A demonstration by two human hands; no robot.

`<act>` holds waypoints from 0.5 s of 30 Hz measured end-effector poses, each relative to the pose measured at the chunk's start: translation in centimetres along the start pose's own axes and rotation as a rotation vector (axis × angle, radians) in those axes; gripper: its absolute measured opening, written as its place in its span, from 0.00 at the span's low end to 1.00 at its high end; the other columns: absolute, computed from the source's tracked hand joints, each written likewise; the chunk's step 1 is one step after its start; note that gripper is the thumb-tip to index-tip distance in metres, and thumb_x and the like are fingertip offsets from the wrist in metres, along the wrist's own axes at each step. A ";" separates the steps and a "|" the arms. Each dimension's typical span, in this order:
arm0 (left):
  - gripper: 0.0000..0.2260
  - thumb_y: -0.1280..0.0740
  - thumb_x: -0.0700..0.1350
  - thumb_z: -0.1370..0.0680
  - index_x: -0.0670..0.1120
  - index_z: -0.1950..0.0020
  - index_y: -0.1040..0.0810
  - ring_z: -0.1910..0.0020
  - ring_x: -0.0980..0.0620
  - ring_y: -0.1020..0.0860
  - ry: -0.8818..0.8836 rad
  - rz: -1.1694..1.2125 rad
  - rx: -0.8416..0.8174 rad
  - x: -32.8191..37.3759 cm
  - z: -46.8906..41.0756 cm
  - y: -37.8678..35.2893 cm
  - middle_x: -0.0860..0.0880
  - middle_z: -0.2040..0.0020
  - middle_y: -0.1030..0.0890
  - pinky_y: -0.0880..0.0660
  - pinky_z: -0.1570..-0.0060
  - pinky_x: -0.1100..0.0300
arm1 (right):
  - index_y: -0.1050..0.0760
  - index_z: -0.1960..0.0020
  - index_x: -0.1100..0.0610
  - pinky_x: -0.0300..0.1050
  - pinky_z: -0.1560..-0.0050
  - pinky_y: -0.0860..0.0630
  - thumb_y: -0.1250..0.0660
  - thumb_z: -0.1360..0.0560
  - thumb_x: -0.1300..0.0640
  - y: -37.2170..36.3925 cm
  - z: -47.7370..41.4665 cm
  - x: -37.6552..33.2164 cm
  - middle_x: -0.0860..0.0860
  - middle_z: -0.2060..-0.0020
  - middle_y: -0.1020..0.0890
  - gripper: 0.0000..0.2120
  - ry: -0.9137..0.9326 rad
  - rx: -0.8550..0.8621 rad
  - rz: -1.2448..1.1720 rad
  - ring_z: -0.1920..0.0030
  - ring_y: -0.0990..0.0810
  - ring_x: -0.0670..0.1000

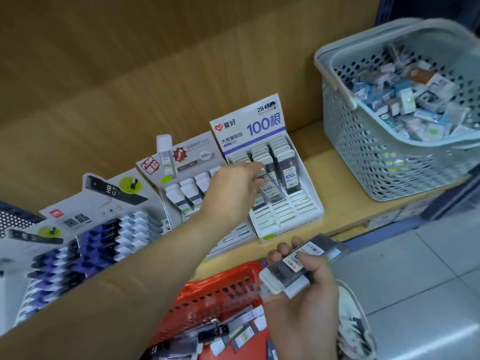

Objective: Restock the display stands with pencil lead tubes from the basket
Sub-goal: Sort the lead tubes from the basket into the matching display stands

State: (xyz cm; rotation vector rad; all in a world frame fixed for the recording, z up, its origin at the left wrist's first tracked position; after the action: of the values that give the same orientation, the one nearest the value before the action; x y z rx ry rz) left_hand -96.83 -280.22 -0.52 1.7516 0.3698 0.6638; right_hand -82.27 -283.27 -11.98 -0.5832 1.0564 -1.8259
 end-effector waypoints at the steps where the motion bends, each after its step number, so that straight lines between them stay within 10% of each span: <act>1: 0.11 0.36 0.42 0.21 0.44 0.62 0.33 0.64 0.44 0.29 -0.015 -0.022 -0.007 0.2 -0.2 0.0 0.46 0.67 0.28 0.32 0.65 0.52 | 0.24 0.56 0.56 0.38 0.74 0.27 0.28 0.42 0.57 -0.3 0.0 0.2 0.52 0.66 0.23 0.15 -0.002 -0.025 -0.001 0.71 0.22 0.50; 5: 0.13 0.36 0.42 0.21 0.45 0.63 0.36 0.65 0.44 0.30 -0.046 -0.079 -0.037 0.4 -0.7 -0.1 0.47 0.68 0.31 0.34 0.66 0.53 | 0.20 0.59 0.57 0.40 0.73 0.25 0.17 0.66 0.56 0.2 -0.3 0.5 0.53 0.66 0.22 0.35 0.018 -0.038 -0.008 0.70 0.21 0.52; 15: 0.08 0.35 0.38 0.23 0.44 0.44 0.23 0.51 0.43 0.24 -0.016 -0.076 -0.005 1.0 -1.5 -0.8 0.45 0.49 0.24 0.27 0.56 0.54 | 0.16 0.59 0.56 0.42 0.69 0.21 0.13 0.60 0.54 -0.3 -0.8 0.1 0.53 0.65 0.20 0.30 -0.008 -0.095 -0.046 0.67 0.19 0.51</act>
State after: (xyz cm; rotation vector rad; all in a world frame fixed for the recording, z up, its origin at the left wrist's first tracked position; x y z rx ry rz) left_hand -96.90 -278.25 -0.77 1.7283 0.4210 0.5951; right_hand -83.09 -282.98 -12.16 -0.6759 1.1374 -1.8195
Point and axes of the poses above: each hand's wrist, its own z-axis away from the middle knuckle, its own y-axis out of the back of the hand, x = y × z, the point moved 10 cm from there along -z, towards the middle knuckle
